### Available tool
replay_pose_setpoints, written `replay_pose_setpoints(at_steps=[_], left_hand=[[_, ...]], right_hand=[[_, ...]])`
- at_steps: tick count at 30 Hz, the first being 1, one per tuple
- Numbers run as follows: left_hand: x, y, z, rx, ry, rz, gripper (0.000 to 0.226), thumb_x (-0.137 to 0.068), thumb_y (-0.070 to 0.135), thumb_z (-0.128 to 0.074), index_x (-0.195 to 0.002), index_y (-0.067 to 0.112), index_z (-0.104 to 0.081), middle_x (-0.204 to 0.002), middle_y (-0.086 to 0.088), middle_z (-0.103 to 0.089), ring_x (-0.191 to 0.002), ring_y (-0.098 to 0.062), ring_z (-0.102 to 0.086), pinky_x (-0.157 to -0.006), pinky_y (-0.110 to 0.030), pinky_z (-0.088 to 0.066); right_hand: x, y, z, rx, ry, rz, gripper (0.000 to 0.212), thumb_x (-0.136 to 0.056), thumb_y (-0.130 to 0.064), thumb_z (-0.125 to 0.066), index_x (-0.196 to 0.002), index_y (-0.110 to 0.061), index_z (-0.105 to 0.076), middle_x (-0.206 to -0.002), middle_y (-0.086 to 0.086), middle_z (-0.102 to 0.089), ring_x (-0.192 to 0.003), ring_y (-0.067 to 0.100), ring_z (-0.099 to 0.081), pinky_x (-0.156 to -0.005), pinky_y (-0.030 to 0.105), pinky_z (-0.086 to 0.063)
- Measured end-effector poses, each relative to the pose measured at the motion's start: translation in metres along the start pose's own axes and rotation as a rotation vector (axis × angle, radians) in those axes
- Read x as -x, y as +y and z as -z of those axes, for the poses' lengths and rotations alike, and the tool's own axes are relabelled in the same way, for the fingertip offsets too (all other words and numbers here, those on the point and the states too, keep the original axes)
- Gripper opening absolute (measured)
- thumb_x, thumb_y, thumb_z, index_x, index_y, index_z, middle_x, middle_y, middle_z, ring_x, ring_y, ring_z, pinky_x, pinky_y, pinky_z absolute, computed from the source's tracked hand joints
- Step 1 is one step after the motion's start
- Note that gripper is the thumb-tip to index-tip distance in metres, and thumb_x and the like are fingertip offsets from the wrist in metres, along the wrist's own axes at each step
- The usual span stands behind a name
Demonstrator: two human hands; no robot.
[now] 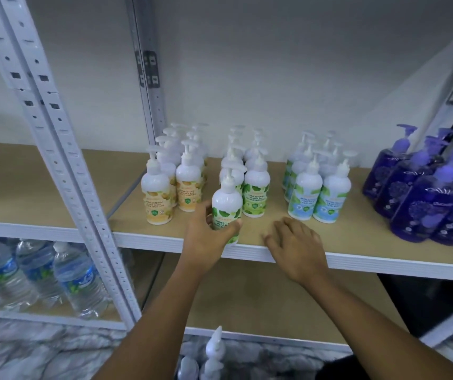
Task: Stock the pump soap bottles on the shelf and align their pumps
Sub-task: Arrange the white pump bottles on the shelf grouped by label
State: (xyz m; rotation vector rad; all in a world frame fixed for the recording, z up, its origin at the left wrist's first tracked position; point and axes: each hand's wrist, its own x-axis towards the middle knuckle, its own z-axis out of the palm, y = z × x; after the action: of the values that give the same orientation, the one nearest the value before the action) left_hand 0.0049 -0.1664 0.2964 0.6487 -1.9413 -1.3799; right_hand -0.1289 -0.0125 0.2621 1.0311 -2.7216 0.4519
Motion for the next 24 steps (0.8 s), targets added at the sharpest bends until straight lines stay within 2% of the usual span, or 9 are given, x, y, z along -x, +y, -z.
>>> replay_pose_setpoints(at_steps=[2, 4, 5, 7, 9, 12, 15, 20, 24], left_hand=[[-0.001, -0.002, -0.002, -0.022, -0.022, -0.01, 0.055, -0.079, 0.019, -0.085, -0.123, 0.023, -0.052, -0.107, 0.022, -0.06, -0.089, 0.024, -0.057, -0.07, -0.002, -0.046], [-0.002, -0.006, -0.001, -0.085, -0.064, 0.019, 0.064, -0.074, 0.023, -0.089, -0.122, 0.024, -0.048, -0.107, 0.022, -0.059, -0.091, 0.024, -0.057, -0.073, -0.005, -0.049], [-0.001, -0.009, 0.0, -0.137, -0.077, 0.052, 0.069, -0.069, 0.027, -0.092, -0.122, 0.024, -0.047, -0.108, 0.018, -0.059, -0.097, 0.016, -0.06, -0.077, -0.011, -0.052], [0.0, -0.015, 0.0, -0.279, -0.048, 0.095, 0.077, -0.058, 0.038, -0.09, -0.121, 0.022, -0.049, -0.115, 0.008, -0.061, -0.109, -0.008, -0.062, -0.091, -0.034, -0.055], [0.001, -0.015, 0.0, -0.371, -0.016, 0.091, 0.074, -0.057, 0.044, -0.088, -0.118, 0.022, -0.051, -0.114, 0.006, -0.061, -0.11, -0.018, -0.059, -0.093, -0.045, -0.052], [-0.001, -0.013, -0.003, -0.404, 0.006, 0.078, 0.068, -0.063, 0.049, -0.087, -0.116, 0.023, -0.054, -0.108, 0.011, -0.059, -0.11, -0.02, -0.057, -0.094, -0.047, -0.05], [-0.005, -0.016, -0.008, -0.432, 0.074, 0.073, 0.069, -0.066, 0.052, -0.085, -0.121, 0.022, -0.056, -0.113, 0.008, -0.064, -0.114, -0.022, -0.057, -0.099, -0.048, -0.046], [-0.009, -0.014, -0.019, -0.495, 0.143, 0.112, 0.064, -0.073, 0.054, -0.079, -0.124, 0.024, -0.055, -0.117, 0.006, -0.065, -0.119, -0.024, -0.048, -0.104, -0.039, -0.029], [-0.009, -0.013, -0.024, -0.517, 0.171, 0.116, 0.062, -0.075, 0.055, -0.077, -0.125, 0.025, -0.056, -0.119, 0.005, -0.066, -0.121, -0.024, -0.046, -0.106, -0.04, -0.024]], right_hand=[[0.0, 0.0, 0.0, 0.019, 0.005, 0.005, 0.051, -0.101, -0.054, -0.035, -0.139, -0.023, -0.051, -0.15, -0.001, -0.043, -0.138, 0.02, -0.037, -0.112, 0.036, -0.024], [0.0, -0.001, -0.002, 0.029, -0.004, 0.007, 0.052, -0.101, -0.054, -0.033, -0.14, -0.024, -0.05, -0.151, -0.001, -0.043, -0.139, 0.02, -0.036, -0.112, 0.037, -0.023], [0.0, -0.001, -0.003, 0.032, -0.011, 0.004, 0.053, -0.101, -0.054, -0.032, -0.141, -0.024, -0.049, -0.151, -0.001, -0.042, -0.14, 0.021, -0.035, -0.113, 0.037, -0.023], [-0.001, -0.001, -0.003, 0.035, -0.018, -0.007, 0.053, -0.101, -0.055, -0.033, -0.142, -0.024, -0.048, -0.152, -0.001, -0.041, -0.142, 0.021, -0.034, -0.115, 0.039, -0.022], [-0.001, -0.001, -0.003, 0.045, -0.024, -0.008, 0.054, -0.101, -0.055, -0.032, -0.142, -0.024, -0.048, -0.153, 0.0, -0.041, -0.143, 0.022, -0.033, -0.116, 0.039, -0.021], [-0.001, 0.0, -0.002, 0.041, -0.038, -0.006, 0.055, -0.101, -0.055, -0.031, -0.143, -0.024, -0.048, -0.154, 0.0, -0.04, -0.144, 0.022, -0.031, -0.117, 0.039, -0.021], [-0.001, -0.001, -0.001, 0.039, -0.039, -0.015, 0.055, -0.101, -0.055, -0.032, -0.143, -0.024, -0.047, -0.155, -0.001, -0.039, -0.144, 0.021, -0.031, -0.117, 0.039, -0.02], [-0.002, -0.001, -0.002, 0.037, -0.042, -0.026, 0.054, -0.101, -0.055, -0.032, -0.143, -0.025, -0.047, -0.156, -0.002, -0.038, -0.145, 0.02, -0.029, -0.117, 0.039, -0.019], [-0.001, -0.001, -0.002, 0.031, -0.042, -0.028, 0.054, -0.101, -0.055, -0.032, -0.144, -0.025, -0.047, -0.156, -0.002, -0.038, -0.145, 0.019, -0.029, -0.117, 0.038, -0.018]])
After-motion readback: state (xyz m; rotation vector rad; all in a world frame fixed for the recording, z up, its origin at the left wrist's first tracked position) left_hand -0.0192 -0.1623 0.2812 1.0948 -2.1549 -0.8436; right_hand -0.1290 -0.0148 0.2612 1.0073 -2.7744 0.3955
